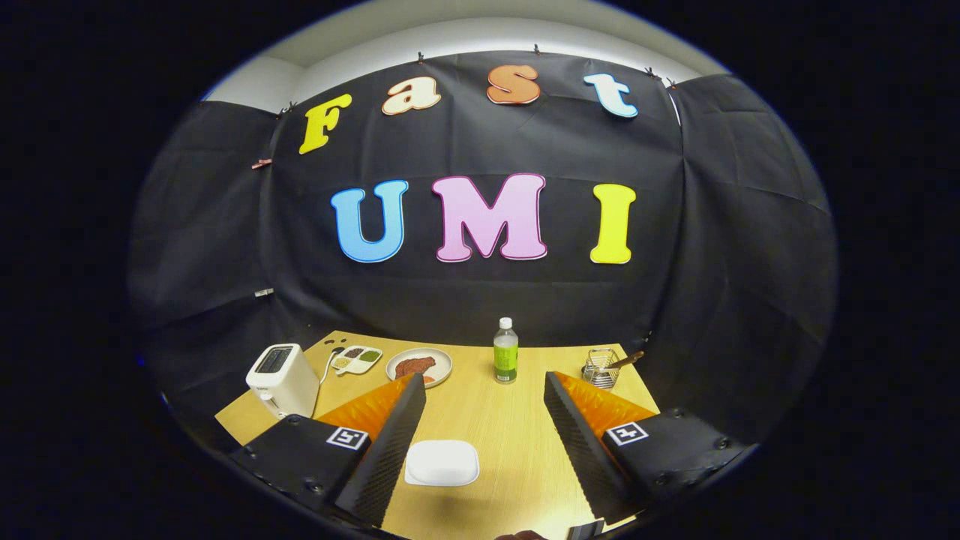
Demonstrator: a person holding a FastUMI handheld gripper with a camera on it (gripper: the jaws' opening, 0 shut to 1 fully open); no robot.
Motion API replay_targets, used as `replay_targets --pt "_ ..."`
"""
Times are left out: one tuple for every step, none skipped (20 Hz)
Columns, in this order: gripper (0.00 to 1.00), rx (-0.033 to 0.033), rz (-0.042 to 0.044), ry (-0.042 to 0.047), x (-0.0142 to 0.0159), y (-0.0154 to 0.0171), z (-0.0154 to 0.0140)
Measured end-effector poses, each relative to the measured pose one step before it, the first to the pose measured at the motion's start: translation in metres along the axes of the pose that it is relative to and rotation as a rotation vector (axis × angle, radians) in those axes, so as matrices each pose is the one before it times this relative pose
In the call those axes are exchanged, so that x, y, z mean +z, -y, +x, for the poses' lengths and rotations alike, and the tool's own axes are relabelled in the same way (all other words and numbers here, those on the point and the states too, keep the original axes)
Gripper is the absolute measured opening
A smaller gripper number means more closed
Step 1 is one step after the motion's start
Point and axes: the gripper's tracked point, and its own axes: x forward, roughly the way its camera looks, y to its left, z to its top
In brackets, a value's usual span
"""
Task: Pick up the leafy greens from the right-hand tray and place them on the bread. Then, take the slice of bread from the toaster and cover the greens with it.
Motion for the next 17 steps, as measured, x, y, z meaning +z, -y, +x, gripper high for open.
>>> replay_targets --pt "0.99 0.00394 0.0027 -0.00238 -0.00109 0.00046 0.00184" --pt "0.99 0.00732 0.00546 -0.00292 0.0004 -0.00129 0.00072" --pt "0.99 0.01777 0.00522 -0.00609 -0.00064 -0.00472 -0.00044" --pt "0.99 0.02016 -0.00005 -0.00278 0.00028 -0.00581 0.00034" --pt "0.99 0.01393 -0.0074 0.00068 0.00163 -0.0039 0.00152" --pt "0.99 0.01069 -0.01386 0.00394 0.00161 -0.00276 0.00074" --pt "0.99 0.00637 -0.01485 0.00291 -0.00102 -0.00629 0.00008" --pt "0.99 0.00561 -0.01093 -0.00041 -0.00092 -0.00237 0.00168" --pt "0.99 0.00719 -0.00265 -0.00376 -0.00053 -0.00361 -0.00008" --pt "0.99 0.00918 0.00261 -0.00493 -0.00162 -0.00376 0.00069" --pt "0.99 0.00568 0.00475 -0.00521 -0.00093 -0.00171 0.00092" --pt "0.99 0.00706 0.00533 -0.00813 -0.00309 -0.00295 0.00251" --pt "0.99 0.00905 0.0027 -0.00826 -0.00315 -0.00225 0.00122" --pt "0.99 0.00585 -0.00072 -0.00568 -0.00137 -0.0009 0.00139" --pt "0.99 0.00315 -0.00058 -0.00623 -0.0019 -0.0005 0.00179" --pt "0.99 0.00339 0.0016 -0.00252 -0.00096 -0.00004 0.002" --pt "0.99 0.00443 0.0007 0.00119 0.00159 -0.00011 0.00051"
